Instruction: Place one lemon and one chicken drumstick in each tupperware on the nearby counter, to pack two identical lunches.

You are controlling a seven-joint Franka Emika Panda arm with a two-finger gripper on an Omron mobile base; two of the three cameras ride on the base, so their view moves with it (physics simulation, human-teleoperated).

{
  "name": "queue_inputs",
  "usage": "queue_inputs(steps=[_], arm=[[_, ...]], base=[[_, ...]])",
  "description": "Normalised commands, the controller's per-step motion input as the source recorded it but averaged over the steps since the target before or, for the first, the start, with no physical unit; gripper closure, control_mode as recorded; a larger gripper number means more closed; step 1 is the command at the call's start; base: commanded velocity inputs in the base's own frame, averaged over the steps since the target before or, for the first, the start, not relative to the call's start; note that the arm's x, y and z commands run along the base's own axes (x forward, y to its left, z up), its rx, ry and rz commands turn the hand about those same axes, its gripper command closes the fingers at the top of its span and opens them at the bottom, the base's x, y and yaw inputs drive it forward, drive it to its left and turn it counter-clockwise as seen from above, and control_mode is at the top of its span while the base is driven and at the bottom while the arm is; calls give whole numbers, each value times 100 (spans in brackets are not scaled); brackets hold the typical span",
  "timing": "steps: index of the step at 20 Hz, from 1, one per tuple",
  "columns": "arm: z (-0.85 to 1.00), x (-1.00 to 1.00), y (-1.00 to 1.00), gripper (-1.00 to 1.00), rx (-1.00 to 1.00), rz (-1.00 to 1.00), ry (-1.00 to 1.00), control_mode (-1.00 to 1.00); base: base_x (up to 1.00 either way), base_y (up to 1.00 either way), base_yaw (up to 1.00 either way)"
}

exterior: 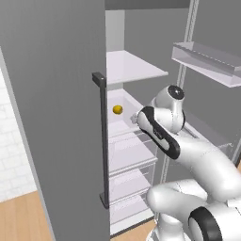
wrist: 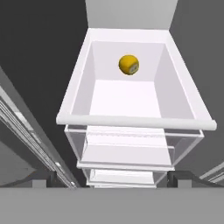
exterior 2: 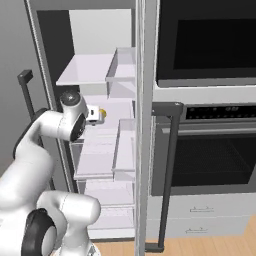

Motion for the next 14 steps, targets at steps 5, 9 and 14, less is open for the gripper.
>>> queue_inputs(steps=[5, 9, 14], arm=[[-24, 75, 4, -100, 2, 0, 0, -100], [-32, 77, 15, -100, 0, 1, 0, -100], [-22, 78, 8, -100, 0, 2, 0, -100]], base=[[0, 0, 0], [0, 0, 0], [0, 0, 0]])
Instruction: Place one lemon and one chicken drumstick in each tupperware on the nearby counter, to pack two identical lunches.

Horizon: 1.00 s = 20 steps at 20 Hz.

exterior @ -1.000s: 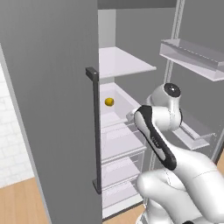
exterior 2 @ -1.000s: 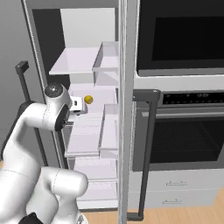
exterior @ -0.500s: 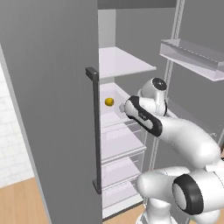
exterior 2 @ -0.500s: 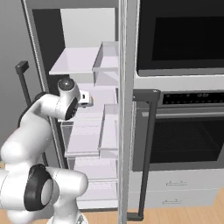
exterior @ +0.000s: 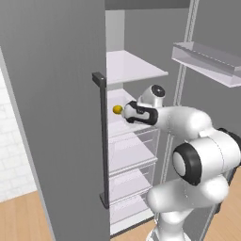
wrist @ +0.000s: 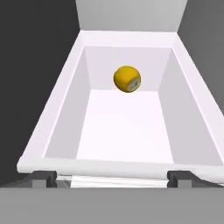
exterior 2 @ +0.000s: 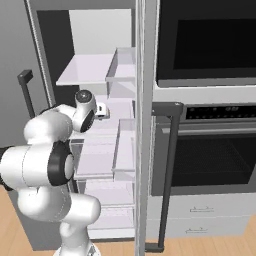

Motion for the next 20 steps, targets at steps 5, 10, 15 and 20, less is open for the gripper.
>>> queue_inputs(steps=[5, 10, 15, 20], arm=[[-16, 70, 7, -100, 0, 1, 0, -100], [-23, 69, 13, -100, 0, 0, 0, -100], [-20, 52, 11, -100, 0, 0, 0, -100], [-25, 43, 10, -100, 0, 0, 1, -100]], base=[[0, 0, 0], [0, 0, 0], [0, 0, 0], [0, 0, 0]])
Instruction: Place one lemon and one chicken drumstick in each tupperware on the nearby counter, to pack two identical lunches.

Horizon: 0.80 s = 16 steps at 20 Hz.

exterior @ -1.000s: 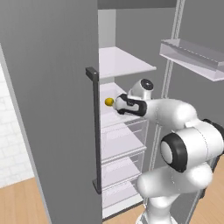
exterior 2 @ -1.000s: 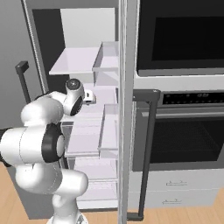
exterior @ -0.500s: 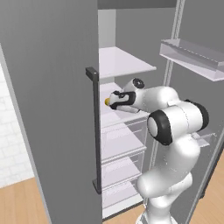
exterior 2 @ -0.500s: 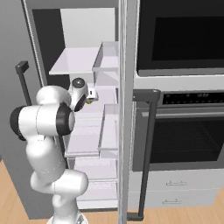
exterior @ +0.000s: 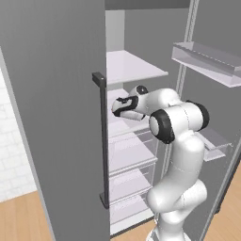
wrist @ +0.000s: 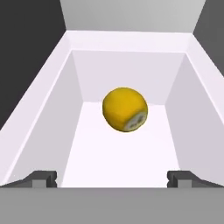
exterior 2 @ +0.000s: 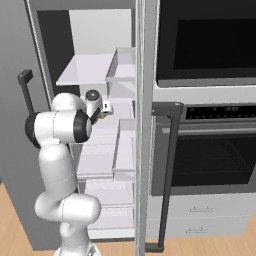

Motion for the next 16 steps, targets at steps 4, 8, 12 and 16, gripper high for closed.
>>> queue_inputs(steps=[4, 8, 12, 16], arm=[[-24, 47, 8, -100, 0, 0, 0, -100], [-23, 51, 1, -100, 0, 0, 0, -100], [-23, 53, 4, -100, 0, 0, 0, -100], [-25, 53, 9, -100, 0, 0, 2, -100]], base=[[0, 0, 0], [0, 0, 0], [0, 0, 0], [0, 0, 0]])
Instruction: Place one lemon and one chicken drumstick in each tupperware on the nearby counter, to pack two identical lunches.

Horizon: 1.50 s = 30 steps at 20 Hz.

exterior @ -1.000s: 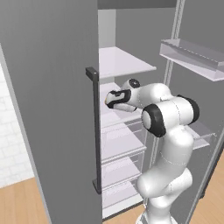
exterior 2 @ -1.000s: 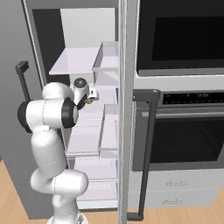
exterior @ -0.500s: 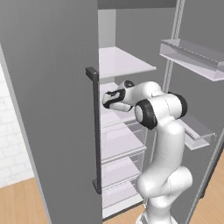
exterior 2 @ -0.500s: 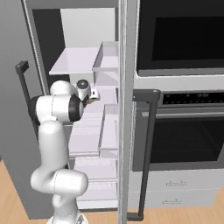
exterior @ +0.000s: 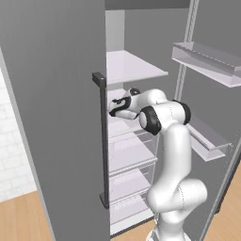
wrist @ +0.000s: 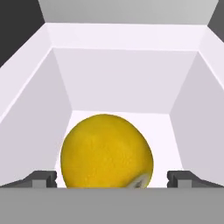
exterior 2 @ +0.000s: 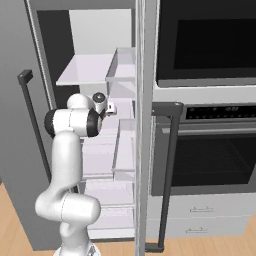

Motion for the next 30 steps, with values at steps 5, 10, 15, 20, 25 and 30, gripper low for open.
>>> queue_inputs(steps=[5, 10, 15, 20, 25, 30], arm=[[-24, 58, 10, -100, 0, 0, 2, -100], [-35, 27, 17, 100, 0, 0, 11, -100], [-94, -69, 5, 100, 0, -11, 26, -100], [-88, -78, 0, 100, 0, -14, 9, -100], [-74, -100, -3, 100, -1, -12, -11, -100], [-79, -100, -11, 100, -4, -9, -29, -100]], base=[[0, 0, 0], [0, 0, 0], [0, 0, 0], [0, 0, 0], [0, 0, 0], [0, 0, 0]])
